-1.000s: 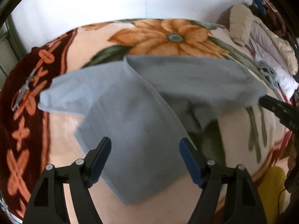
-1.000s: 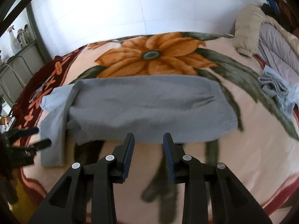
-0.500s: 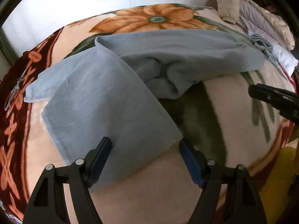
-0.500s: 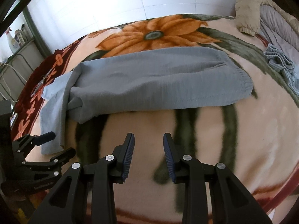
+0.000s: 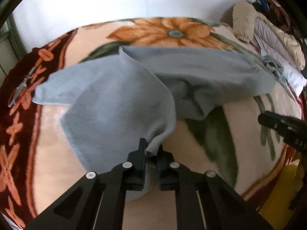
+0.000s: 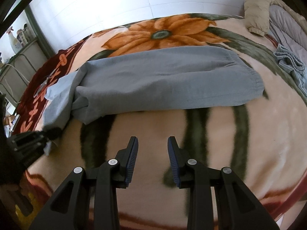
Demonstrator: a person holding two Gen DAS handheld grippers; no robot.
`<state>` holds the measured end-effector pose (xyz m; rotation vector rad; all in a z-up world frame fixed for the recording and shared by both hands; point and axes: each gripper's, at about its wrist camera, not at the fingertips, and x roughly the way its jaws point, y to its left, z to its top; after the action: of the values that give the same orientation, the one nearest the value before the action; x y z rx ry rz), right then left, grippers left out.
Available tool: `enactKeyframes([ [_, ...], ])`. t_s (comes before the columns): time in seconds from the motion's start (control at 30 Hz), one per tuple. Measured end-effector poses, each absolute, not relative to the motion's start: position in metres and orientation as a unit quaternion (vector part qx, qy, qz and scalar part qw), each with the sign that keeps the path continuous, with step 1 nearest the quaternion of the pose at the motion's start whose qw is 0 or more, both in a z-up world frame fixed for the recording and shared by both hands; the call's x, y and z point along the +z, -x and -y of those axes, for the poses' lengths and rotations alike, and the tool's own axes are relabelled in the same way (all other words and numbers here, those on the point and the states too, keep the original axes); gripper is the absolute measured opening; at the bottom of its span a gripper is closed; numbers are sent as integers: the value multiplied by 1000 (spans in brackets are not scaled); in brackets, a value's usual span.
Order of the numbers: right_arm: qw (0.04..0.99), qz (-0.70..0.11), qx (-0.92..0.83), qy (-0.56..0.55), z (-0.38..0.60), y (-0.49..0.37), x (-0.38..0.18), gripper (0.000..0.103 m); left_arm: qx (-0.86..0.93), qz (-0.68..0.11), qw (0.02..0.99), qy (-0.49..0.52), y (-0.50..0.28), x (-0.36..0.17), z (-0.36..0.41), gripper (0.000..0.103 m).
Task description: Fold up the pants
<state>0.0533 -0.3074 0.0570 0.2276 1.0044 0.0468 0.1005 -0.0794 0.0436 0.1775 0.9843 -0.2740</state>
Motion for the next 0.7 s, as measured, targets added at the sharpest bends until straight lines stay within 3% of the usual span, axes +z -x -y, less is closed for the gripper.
enactKeyframes([
  [0.37, 872, -479, 36, -99, 296, -64, 61, 33, -61, -408, 904, -114, -151, 112, 12, 7],
  [0.7, 869, -485, 59, -79, 269, -79, 58, 33, 1, -391, 911, -130, -237, 133, -51, 7],
])
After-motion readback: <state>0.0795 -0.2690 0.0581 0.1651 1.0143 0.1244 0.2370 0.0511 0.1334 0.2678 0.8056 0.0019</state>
